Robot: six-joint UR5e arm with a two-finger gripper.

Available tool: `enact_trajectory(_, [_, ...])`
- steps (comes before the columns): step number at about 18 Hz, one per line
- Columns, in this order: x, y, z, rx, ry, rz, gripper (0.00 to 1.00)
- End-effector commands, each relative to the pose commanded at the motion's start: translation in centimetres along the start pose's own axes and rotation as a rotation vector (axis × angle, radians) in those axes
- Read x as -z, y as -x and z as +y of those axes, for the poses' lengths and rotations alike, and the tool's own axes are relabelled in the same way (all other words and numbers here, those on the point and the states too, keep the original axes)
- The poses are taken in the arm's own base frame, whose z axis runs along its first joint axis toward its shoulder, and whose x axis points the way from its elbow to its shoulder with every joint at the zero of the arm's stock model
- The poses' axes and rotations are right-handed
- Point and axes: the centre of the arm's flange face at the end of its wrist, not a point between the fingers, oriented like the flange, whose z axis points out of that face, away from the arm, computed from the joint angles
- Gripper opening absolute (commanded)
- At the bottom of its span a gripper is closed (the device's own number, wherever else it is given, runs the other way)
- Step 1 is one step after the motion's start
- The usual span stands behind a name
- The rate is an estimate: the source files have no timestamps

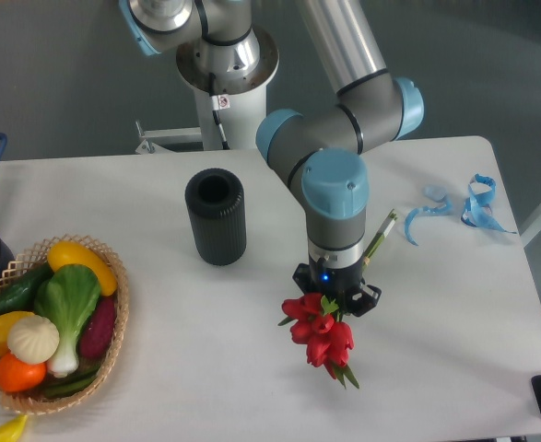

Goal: Place the flowers on the table
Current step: 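Lower the held red tulips onto the table beside the gripper, then open the gripper to release the tulips and lift it up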

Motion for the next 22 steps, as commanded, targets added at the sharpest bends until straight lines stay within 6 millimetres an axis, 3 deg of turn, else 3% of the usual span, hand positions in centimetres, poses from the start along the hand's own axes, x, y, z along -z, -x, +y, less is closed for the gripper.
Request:
enact_trajectory(1, [-0.3, 0.0, 0.0, -0.001, -0.001, 0.006, 0.44])
enact_trajectory(3, [-0.7, 0.0, -0.1, 0.0, -0.005, 0.016, 0.52])
enact_trajectory(4, [-0.6, 0.0, -0.1, 0.0, -0.006, 0.015, 0.63])
enact_trajectory(5, [-0.5, -0.1, -0.2, 0.0, -0.006, 0.013, 0.86])
enact_trajectory(6, [-0.4, 0.0, -0.2, 0.0, -0.006, 0.008, 1.0])
enact_trajectory(11, [2.5, -0.1, -0.1, 0.014, -0.052, -0.047, 1.0])
enact_trajectory(16, [6.9, -2.8, 3.2, 0.021, -0.082, -0.096, 1.0])
enact_trajectory(20, [9.8, -1.8, 6.1, 0.068, -0.084, -0.137, 1.0])
enact_trajectory(22, [10.0, -1.8, 7.6, 0.082, -0.069, -0.125, 1.0])
